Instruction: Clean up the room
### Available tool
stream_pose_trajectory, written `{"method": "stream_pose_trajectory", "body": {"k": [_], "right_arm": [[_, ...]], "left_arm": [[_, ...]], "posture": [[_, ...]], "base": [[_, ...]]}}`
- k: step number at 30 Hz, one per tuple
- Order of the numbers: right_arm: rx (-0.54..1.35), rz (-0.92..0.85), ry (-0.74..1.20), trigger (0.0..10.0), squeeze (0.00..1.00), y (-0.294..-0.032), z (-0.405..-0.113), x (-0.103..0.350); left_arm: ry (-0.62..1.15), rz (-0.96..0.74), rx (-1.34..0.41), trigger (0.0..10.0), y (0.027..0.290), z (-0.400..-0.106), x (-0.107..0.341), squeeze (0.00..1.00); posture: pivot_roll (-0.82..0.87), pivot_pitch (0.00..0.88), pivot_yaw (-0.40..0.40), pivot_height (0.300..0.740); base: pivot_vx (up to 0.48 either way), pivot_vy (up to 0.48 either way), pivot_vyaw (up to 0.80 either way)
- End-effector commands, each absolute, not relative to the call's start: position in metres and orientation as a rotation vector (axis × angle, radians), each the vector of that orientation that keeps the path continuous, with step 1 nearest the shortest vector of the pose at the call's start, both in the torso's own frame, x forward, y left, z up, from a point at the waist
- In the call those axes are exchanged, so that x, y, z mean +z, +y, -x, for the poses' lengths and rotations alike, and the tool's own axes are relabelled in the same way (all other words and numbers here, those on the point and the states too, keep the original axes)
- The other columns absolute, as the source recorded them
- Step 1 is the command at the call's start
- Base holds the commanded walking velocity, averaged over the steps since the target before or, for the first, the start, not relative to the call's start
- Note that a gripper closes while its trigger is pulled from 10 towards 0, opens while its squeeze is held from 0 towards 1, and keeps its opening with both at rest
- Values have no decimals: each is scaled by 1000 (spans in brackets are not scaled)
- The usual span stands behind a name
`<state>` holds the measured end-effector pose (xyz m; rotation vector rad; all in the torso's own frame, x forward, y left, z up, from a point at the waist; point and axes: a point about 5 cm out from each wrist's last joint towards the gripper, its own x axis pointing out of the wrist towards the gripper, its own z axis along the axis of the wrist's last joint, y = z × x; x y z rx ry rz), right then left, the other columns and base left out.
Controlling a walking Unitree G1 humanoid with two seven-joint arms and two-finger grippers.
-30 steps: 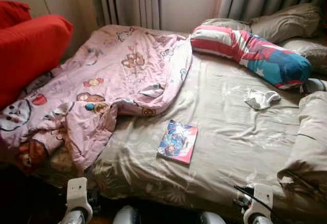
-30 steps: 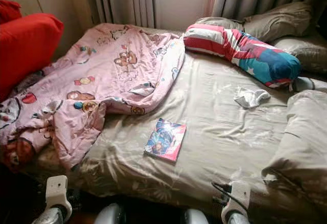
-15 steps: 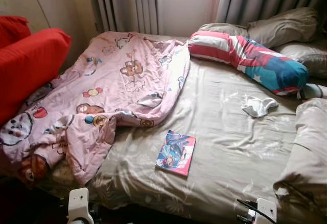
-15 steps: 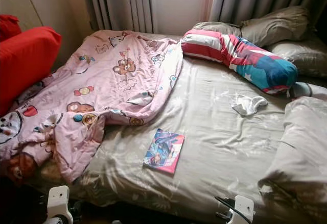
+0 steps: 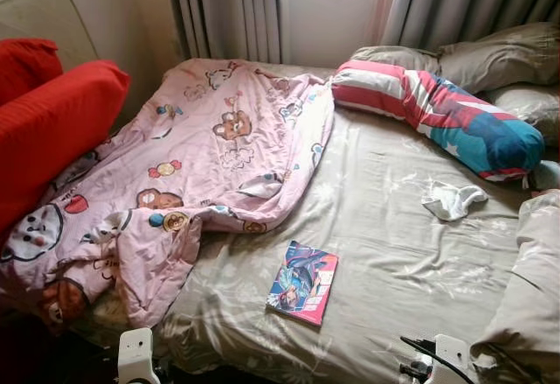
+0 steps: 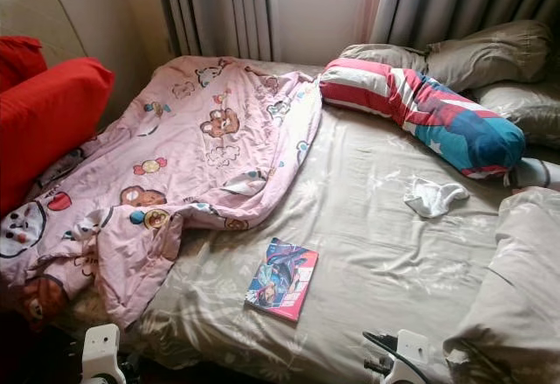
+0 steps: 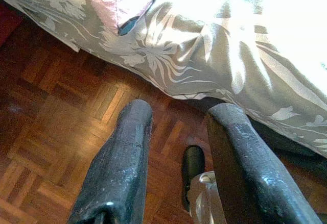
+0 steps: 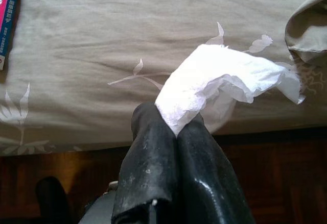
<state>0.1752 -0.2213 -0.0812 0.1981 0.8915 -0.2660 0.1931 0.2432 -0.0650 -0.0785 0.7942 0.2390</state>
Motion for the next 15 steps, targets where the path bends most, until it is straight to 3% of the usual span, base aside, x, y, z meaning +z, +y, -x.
{"method": "stream_pose_trajectory", "body": {"k": [1, 15], "right_arm": [[-270, -212, 929, 10000, 0, -219, -166, -86], [-272, -202, 934, 10000, 0, -223, -165, -86]], "left_arm": [[844, 64, 244, 10000, 246, -183, -70, 0], [894, 69, 263, 10000, 259, -170, -73, 0]], "posture": [[-20, 0, -3, 740], [-27, 0, -9, 740]], "base": [[0, 0, 0], [0, 0, 0]]}}
